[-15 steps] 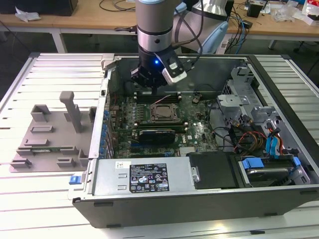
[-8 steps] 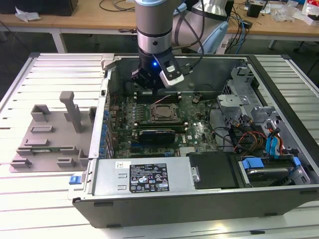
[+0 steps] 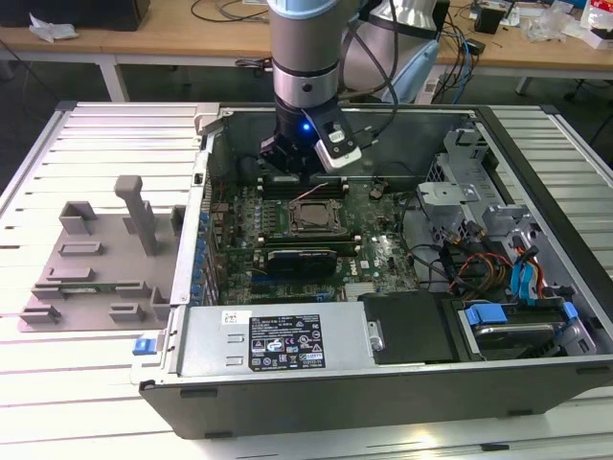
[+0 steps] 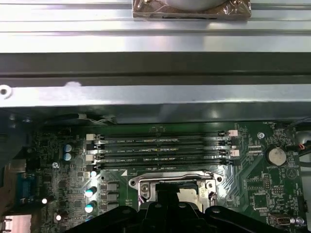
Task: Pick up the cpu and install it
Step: 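Install the first cpu locking lever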
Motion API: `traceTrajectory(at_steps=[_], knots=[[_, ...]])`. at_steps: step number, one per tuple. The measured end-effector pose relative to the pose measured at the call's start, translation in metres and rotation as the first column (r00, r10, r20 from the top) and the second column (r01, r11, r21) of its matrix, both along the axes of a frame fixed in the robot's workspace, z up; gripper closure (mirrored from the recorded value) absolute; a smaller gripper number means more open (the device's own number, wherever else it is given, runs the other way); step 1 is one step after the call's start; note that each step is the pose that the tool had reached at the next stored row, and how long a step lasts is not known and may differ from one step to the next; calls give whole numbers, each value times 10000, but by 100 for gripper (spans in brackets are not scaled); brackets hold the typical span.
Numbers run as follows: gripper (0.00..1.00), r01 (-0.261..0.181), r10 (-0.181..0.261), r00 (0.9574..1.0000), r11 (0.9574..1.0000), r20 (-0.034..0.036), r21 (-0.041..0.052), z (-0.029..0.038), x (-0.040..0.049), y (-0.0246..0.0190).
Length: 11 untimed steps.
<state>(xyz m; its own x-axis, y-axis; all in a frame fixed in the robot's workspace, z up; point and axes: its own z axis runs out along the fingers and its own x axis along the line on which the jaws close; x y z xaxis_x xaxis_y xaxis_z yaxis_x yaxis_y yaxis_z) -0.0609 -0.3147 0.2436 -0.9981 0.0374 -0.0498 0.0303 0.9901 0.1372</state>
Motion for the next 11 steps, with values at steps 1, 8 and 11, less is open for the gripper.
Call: traceTrajectory(at_steps=[1,8,11], knots=[[89,2,-2,10000,10000,-1,-1,-9,22,1],[89,0,0,10000,10000,-1,-3,-71,225,8],[89,2,-2,10000,10000,0,-2,-82,248,69]])
